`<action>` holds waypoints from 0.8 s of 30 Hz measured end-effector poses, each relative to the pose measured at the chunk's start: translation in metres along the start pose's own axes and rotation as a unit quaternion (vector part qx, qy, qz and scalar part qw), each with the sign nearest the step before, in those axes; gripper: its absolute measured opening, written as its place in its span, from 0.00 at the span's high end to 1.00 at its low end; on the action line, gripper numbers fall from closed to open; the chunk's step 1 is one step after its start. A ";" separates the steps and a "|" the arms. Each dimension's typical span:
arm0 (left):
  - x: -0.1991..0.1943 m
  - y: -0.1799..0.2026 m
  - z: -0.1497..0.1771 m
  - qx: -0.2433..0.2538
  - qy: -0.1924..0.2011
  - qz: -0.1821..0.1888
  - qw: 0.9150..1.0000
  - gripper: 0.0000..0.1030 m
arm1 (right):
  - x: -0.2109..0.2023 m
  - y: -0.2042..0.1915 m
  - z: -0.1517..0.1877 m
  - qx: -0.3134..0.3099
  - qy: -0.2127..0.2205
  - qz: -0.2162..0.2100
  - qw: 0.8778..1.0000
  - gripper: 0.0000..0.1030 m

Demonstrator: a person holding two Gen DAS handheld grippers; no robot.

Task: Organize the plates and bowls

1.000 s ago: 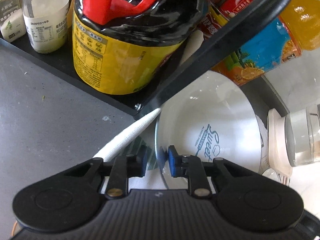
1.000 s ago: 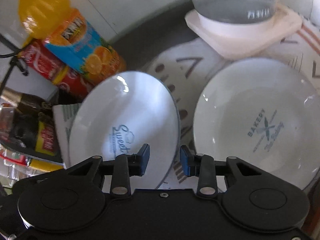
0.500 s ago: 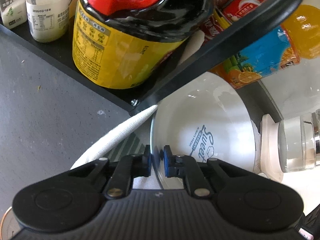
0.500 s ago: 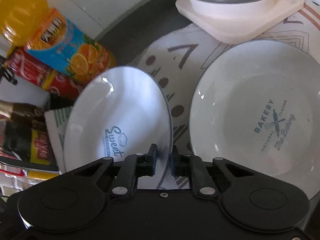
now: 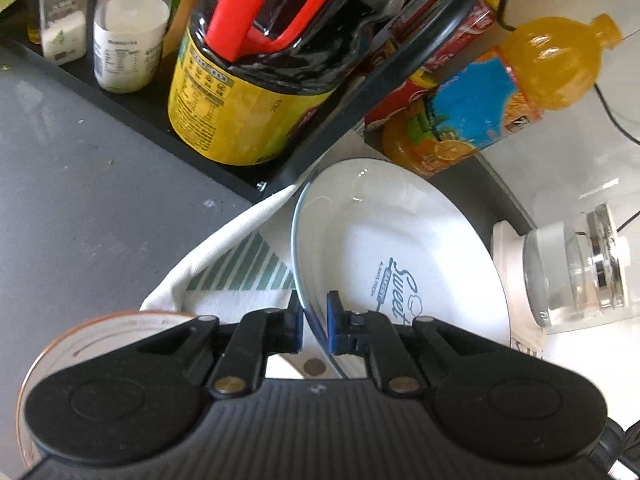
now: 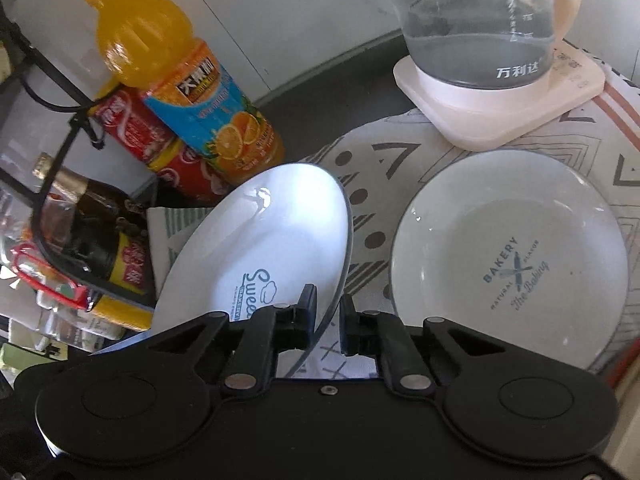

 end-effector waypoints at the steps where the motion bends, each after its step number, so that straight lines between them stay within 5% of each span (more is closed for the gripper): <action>1: -0.003 0.000 0.002 -0.001 0.002 0.001 1.000 0.91 | -0.003 -0.001 0.002 -0.002 0.001 0.000 1.000 0.90; 24: -0.077 -0.032 0.056 -0.005 0.041 -0.010 0.999 0.91 | -0.042 -0.028 0.067 -0.059 0.000 -0.024 0.998 0.89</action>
Point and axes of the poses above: each gripper's, at about its wrist camera, not at the fingertips, and x roughly the way its jaws point, y to its right, z to its underside, the point moved 9 cm from there along x, roughly the way its jaws point, and after that the axes turned 15 degrees about -y, right-handed, at the moved point
